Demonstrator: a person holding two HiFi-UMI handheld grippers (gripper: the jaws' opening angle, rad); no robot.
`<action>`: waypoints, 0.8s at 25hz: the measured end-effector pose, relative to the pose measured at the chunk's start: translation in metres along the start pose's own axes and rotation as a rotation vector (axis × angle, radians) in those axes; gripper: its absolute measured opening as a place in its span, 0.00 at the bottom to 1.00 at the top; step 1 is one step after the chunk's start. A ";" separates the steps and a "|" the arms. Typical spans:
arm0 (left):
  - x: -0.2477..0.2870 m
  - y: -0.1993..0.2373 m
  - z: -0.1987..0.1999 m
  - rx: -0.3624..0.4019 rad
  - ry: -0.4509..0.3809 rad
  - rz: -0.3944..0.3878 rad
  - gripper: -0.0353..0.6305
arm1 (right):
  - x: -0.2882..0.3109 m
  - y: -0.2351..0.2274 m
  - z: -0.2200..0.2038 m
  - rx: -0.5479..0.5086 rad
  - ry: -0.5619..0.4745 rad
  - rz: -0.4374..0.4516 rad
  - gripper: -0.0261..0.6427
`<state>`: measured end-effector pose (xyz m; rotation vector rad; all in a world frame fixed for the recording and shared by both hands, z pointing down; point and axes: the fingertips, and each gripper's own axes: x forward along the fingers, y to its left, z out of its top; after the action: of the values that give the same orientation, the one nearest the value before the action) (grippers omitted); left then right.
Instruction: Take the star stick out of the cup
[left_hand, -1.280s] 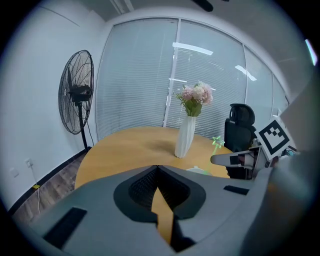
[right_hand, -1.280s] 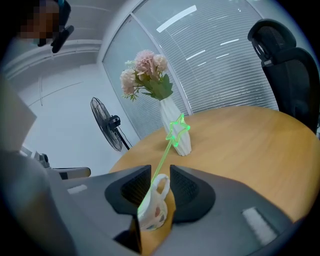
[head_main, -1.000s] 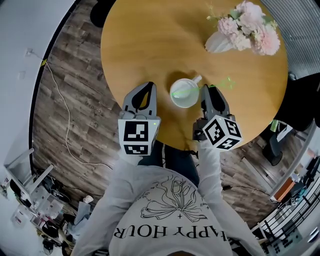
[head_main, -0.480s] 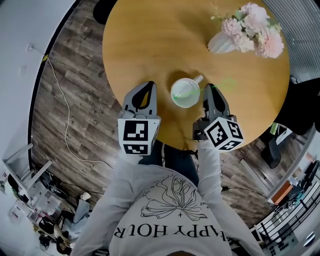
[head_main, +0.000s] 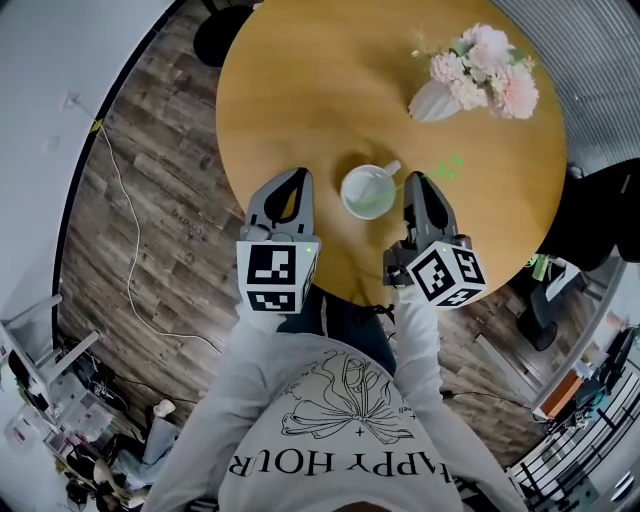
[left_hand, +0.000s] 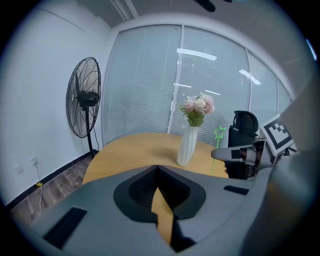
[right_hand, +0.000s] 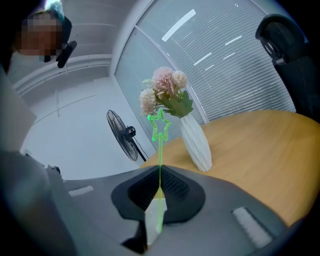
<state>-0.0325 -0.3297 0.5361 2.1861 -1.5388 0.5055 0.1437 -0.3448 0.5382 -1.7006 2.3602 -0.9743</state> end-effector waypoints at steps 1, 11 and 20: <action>-0.003 0.000 0.004 0.000 -0.008 0.001 0.06 | -0.002 0.005 0.004 -0.007 -0.008 0.006 0.06; -0.033 0.000 0.044 0.008 -0.106 0.012 0.06 | -0.020 0.041 0.041 -0.080 -0.076 0.024 0.06; -0.061 -0.005 0.088 0.037 -0.209 0.006 0.06 | -0.041 0.069 0.084 -0.170 -0.158 0.022 0.06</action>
<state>-0.0430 -0.3262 0.4291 2.3256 -1.6535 0.3173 0.1365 -0.3338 0.4225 -1.7309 2.4119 -0.6259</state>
